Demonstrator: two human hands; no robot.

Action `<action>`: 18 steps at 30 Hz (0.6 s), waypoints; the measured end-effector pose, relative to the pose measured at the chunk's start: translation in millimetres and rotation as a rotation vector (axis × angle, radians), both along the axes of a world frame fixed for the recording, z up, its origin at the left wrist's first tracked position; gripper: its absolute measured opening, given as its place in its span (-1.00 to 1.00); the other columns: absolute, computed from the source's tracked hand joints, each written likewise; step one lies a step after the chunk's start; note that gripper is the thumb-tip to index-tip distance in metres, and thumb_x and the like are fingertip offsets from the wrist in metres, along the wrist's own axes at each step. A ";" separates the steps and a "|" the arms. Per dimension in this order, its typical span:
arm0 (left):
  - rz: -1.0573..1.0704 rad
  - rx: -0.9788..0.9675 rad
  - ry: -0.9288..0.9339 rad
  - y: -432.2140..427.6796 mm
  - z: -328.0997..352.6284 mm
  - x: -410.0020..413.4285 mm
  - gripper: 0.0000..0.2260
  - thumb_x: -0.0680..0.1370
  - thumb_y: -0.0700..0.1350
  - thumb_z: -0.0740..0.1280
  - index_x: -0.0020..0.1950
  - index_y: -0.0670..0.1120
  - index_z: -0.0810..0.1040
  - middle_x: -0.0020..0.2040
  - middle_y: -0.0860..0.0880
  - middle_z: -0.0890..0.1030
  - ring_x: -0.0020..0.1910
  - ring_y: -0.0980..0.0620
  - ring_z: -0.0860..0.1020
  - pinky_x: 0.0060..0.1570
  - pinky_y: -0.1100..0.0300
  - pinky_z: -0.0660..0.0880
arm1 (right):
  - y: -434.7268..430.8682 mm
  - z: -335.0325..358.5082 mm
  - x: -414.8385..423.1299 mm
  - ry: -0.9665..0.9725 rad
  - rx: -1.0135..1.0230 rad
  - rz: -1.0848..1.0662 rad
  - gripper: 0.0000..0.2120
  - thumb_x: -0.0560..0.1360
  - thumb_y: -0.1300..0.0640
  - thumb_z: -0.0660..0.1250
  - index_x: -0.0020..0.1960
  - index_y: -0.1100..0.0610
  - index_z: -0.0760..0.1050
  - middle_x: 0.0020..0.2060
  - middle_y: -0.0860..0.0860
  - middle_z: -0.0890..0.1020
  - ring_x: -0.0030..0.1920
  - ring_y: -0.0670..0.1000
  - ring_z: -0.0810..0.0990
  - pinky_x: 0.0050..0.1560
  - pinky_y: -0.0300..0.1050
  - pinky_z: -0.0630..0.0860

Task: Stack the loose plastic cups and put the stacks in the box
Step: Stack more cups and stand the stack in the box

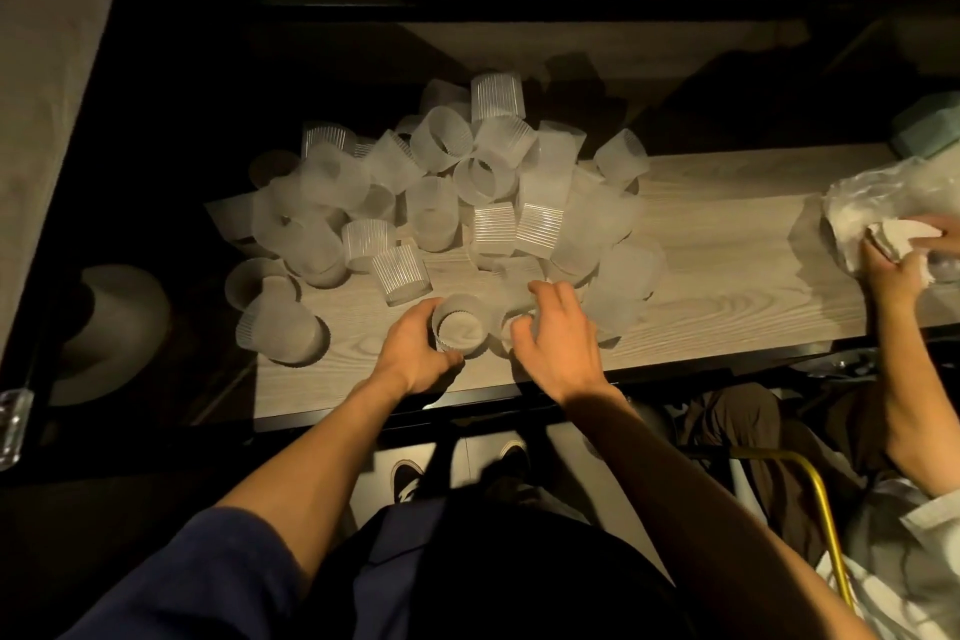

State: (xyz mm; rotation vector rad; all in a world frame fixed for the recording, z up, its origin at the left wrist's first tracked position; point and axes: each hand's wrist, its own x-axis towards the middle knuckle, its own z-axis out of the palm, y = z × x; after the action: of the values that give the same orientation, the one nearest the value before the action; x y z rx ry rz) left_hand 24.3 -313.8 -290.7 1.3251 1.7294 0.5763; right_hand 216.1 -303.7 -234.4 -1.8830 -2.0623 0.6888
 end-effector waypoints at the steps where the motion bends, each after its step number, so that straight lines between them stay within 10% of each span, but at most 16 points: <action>1: 0.003 -0.004 -0.001 0.0 -0.5 -0.5 -0.37 0.35 -0.23 0.60 0.38 -0.06 0.48 0.11 0.08 0.56 0.11 0.10 0.50 0.11 0.31 0.35 | 0.9 0.3 2.4 0.010 0.003 -0.030 -0.56 0.62 0.14 0.19 0.49 0.18 0.36 0.33 0.11 0.42 0.15 0.11 0.57 0.20 0.02 0.46; 9: 0.008 -0.001 -0.018 -0.7 0.6 -0.4 -0.39 0.35 -0.24 0.60 0.36 -0.07 0.49 0.06 0.07 0.58 0.02 0.11 0.53 -0.15 0.61 0.33 | 6.0 -1.4 -6.7 0.170 0.024 -0.113 -0.57 0.57 0.16 0.26 0.42 0.15 0.45 0.25 0.06 0.50 0.17 0.01 0.51 0.24 0.00 0.48; 18: -0.004 -0.002 0.021 1.8 1.2 -7.1 -0.35 0.35 -0.18 0.61 0.39 -0.05 0.47 0.15 0.04 0.58 0.10 0.10 0.50 0.12 0.26 0.37 | 15.4 0.5 -11.6 0.195 0.061 -0.139 -0.62 0.56 0.22 0.27 0.37 0.14 0.50 0.17 0.05 0.52 0.06 -0.03 0.52 0.13 -0.15 0.45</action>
State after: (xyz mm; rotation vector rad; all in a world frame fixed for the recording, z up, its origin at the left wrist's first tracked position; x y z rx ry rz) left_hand 17.2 -311.9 -289.6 1.3370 1.7430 0.5599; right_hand 204.5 -288.3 -234.0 -1.8257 -1.7952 0.7348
